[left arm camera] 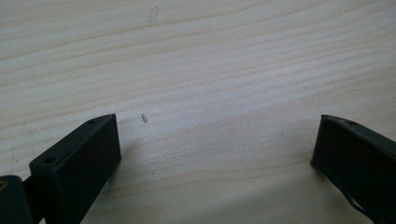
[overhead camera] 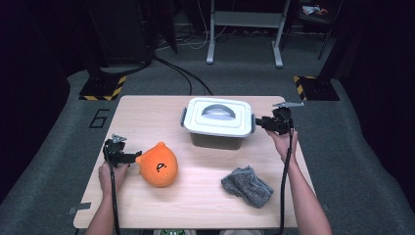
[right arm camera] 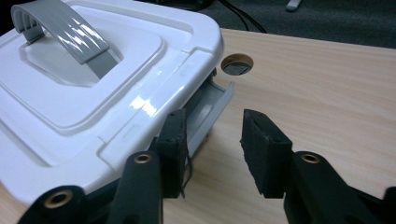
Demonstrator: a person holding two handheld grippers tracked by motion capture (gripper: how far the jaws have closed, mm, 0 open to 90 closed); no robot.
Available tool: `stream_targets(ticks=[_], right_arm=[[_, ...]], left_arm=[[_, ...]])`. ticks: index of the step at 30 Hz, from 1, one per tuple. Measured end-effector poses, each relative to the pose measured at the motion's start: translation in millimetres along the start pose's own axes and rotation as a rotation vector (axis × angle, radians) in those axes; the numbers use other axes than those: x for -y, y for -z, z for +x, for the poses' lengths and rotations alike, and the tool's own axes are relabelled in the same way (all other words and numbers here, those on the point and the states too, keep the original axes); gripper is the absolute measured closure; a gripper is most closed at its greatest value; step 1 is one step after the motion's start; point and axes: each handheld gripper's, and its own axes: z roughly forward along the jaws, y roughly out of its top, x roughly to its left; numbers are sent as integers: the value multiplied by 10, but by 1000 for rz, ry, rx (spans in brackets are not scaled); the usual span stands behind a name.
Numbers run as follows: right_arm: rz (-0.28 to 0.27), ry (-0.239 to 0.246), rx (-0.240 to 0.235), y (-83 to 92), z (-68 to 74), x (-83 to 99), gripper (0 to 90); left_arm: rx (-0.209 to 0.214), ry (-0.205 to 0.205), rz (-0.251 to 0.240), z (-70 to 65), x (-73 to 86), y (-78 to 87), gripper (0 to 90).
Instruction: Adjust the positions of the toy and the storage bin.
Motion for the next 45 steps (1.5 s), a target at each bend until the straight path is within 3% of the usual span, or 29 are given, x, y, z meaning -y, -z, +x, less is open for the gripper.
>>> stream_targets(ticks=[5, 6, 12, 16, 23, 24, 28, 29, 32, 36, 40, 45], right_arm=[[25, 2, 0, -76, 39, -69, 670], [36, 14, 25, -98, 47, -77, 678], [75, 0, 21, -224, 45, -51, 731], [78, -18, 17, -216, 57, -41, 737], [90, -8, 47, -170, 105, -19, 742], [97, -31, 53, -157, 121, -13, 742], [107, -26, 66, -117, 149, 6, 738], [106, -22, 70, -111, 152, 12, 720], [129, -3, 83, -83, 128, 8, 546], [107, 7, 73, 21, 122, -23, 407], [68, 60, 25, 132, 236, -148, 392], [87, 143, -43, 27, 472, -271, 399]], left_arm=[[-3, -2, -2, -4, 1, 1, 5], [-4, -2, -2, -4, 1, 1, 5], [-1, 1, -1, -3, 1, 0, 5], [0, 1, -1, -2, 1, 0, 5], [1, 1, 0, 0, -1, -2, 6], [1, 0, 1, 0, -1, -1, 6], [1, 0, 0, 1, -2, -2, 5], [1, 0, 1, 1, -2, -2, 5], [1, 1, 0, 0, -2, -3, 5], [1, 3, -1, -1, -2, -4, 6], [0, 3, -1, -1, -2, -4, 5], [0, 4, -1, -2, -3, -4, 6]])
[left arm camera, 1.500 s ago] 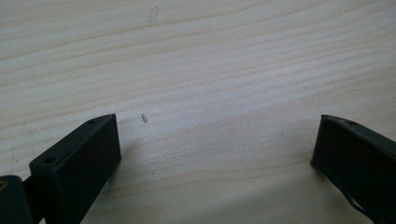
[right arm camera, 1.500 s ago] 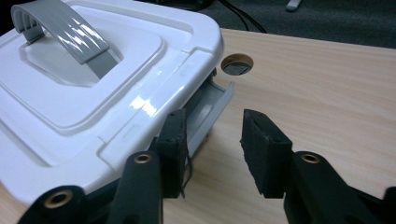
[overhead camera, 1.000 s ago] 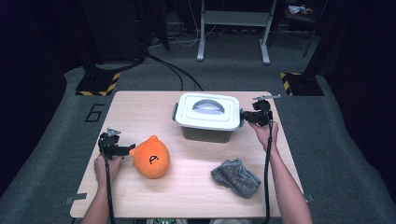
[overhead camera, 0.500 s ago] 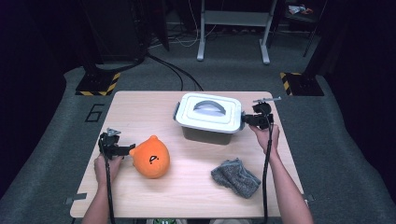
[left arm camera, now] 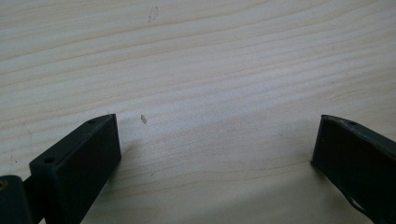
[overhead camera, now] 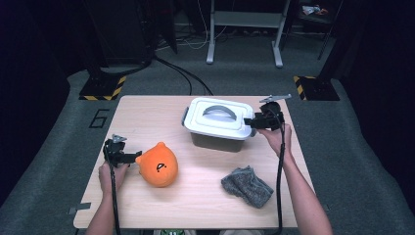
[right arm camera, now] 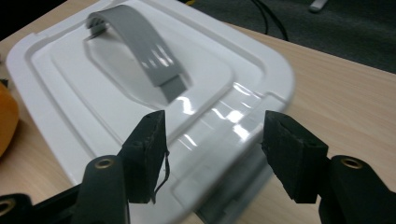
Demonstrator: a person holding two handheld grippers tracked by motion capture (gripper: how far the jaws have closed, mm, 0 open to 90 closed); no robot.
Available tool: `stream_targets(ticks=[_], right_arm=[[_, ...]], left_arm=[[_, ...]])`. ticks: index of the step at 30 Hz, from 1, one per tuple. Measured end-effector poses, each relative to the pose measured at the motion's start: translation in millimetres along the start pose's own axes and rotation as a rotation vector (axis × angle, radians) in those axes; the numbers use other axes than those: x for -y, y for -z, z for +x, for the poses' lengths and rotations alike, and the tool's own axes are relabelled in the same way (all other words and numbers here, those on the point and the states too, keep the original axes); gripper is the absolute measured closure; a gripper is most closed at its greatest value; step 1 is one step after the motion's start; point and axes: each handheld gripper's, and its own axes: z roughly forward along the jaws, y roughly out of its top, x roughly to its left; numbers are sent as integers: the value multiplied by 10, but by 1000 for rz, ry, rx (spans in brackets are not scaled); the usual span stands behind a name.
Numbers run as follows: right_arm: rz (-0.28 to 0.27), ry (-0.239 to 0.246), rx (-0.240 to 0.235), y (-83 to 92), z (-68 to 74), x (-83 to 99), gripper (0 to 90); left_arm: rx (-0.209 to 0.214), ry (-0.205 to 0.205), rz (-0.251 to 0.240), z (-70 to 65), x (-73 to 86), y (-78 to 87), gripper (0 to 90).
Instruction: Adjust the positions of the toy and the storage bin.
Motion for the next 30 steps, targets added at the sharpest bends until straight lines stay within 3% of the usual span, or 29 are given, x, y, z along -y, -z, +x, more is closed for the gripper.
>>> stream_targets(ticks=[2, 4, 6, 9, 11, 13, 18, 22, 24, 28, 30], right_arm=[[19, 39, -15, -99, 65, -46, 404], [38, 47, -26, -185, 128, -84, 417], [35, 66, -65, -252, 155, -121, 444], [34, 92, -77, -342, 200, -180, 499], [36, 105, -50, -382, 220, -213, 513], [33, 115, -67, -420, 229, -243, 523], [35, 129, -29, -504, 251, -275, 614], [14, 127, -46, -525, 219, -261, 623], [9, 162, -37, -537, 212, -271, 620], [24, 185, -22, -556, 232, -311, 616], [27, 175, -21, -562, 237, -318, 622]], left_arm=[[0, 0, 0, 0, 0, 0, 6], [0, 0, 0, 0, 0, 0, 6], [0, 0, 0, 0, 0, 0, 6], [0, 0, 0, 0, 0, 0, 6], [0, 0, 0, -1, 0, 0, 5], [-1, -1, -1, -1, 0, 0, 5], [-1, -1, -1, -1, 0, 0, 6], [-2, -1, -1, -4, 1, 1, 5], [-3, -1, -1, -5, 1, 1, 6], [-2, 0, -1, -3, 0, 1, 6], [-1, 0, -1, -2, 0, 0, 6]])
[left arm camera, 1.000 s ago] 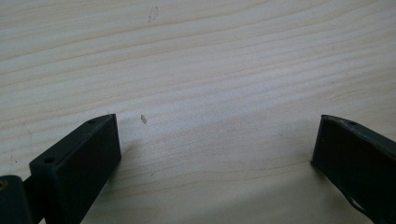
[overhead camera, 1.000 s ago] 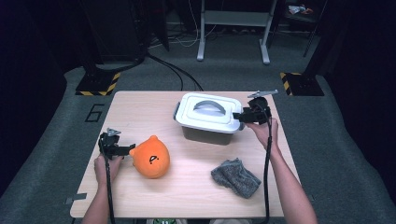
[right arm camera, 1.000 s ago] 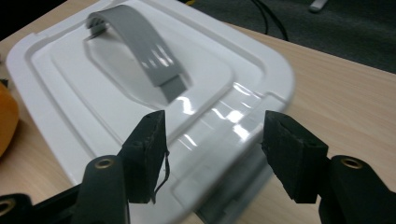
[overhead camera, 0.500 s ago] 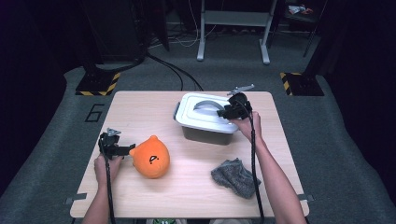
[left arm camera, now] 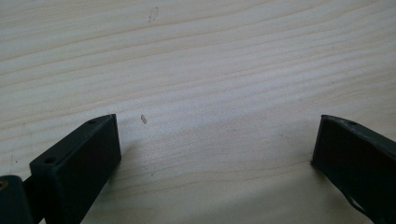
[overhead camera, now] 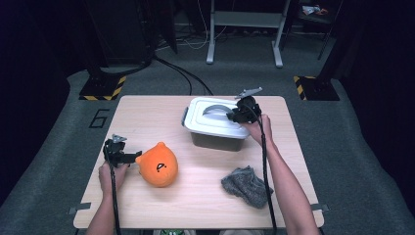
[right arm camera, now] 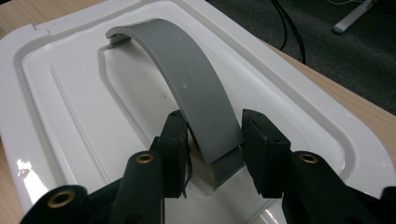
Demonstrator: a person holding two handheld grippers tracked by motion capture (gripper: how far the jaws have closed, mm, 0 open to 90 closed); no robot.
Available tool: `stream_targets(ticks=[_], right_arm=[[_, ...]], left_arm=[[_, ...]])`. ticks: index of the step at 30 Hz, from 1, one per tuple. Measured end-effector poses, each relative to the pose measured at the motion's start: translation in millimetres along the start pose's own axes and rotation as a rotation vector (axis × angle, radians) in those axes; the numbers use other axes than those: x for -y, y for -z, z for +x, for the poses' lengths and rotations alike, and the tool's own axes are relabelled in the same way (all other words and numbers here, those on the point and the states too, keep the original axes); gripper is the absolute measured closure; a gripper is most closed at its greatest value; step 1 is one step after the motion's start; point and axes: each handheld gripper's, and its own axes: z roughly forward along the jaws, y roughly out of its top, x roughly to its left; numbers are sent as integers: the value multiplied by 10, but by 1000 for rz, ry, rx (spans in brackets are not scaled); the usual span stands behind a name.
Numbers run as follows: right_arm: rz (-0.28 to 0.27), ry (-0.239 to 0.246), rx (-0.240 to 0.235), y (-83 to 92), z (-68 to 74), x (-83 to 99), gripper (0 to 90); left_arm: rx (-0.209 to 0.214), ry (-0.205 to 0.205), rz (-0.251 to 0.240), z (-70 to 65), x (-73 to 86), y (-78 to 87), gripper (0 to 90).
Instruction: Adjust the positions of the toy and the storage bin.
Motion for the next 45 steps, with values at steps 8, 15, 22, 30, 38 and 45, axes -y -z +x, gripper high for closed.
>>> stream_targets(ticks=[8, 15, 22, 30, 38, 45], right_arm=[[30, -1, -12, 73, 10, 32, 631], [35, -39, 18, 198, 99, 134, 632], [18, -11, 3, 264, 113, 144, 499], [-37, 63, -23, 299, 158, -153, 497], [12, 51, -94, 158, 115, -169, 578], [10, 93, -72, 188, 151, -121, 626]], left_arm=[[0, 1, 1, 0, 0, 0, 5], [-2, 0, 0, -3, 1, 1, 5], [1, -1, 0, 0, 0, 1, 8], [0, 0, -1, -3, 1, 1, 8], [2, 0, 0, 0, 0, 1, 9], [1, 0, -1, -2, 1, 1, 9]])
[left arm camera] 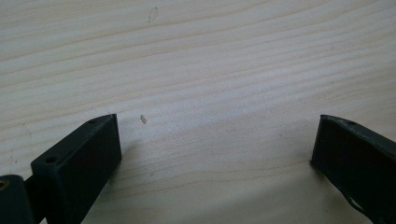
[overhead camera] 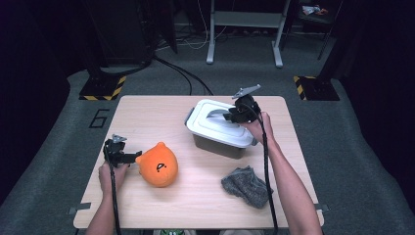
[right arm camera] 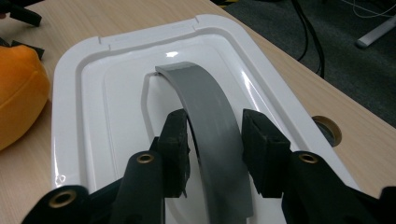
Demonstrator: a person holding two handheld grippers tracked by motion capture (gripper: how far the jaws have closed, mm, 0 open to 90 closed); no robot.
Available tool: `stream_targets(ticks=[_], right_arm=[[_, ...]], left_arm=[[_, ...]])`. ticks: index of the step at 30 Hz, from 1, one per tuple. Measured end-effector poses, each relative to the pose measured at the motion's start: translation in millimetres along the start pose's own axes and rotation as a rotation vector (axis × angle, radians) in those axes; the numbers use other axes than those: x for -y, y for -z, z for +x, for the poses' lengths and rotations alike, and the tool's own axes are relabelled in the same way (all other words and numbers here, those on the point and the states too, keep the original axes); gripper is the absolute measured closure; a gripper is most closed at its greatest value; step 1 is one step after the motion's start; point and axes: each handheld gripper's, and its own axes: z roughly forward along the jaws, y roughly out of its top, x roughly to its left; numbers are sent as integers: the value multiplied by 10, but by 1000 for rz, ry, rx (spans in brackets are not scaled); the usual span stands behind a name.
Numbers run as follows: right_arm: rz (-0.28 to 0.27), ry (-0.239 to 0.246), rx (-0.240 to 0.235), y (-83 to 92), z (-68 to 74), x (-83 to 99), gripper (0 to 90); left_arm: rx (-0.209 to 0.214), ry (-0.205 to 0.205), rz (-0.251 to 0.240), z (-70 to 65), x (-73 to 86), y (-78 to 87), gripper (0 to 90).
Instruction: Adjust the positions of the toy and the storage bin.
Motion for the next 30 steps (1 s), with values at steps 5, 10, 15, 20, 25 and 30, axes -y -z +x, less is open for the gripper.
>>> stream_targets(ticks=[5, 10, 15, 20, 25, 30], right_arm=[[3, 1, 20, 54, 40, 43, 643], [19, -2, 17, 116, 81, 72, 642], [0, -7, -8, 139, 44, 18, 583], [45, 5, -59, 30, 5, -73, 575], [51, 15, -73, -35, -10, -57, 642], [53, 13, -73, -13, 0, -38, 657]], left_arm=[[-1, -1, 0, 0, 0, 0, 9], [-1, -1, 0, 0, 0, 0, 9], [0, 0, 0, 0, 0, 0, 9], [0, -1, 0, 0, 0, 0, 9], [0, 0, 0, 1, 0, 0, 9], [0, -1, 1, 2, 0, 0, 9]])
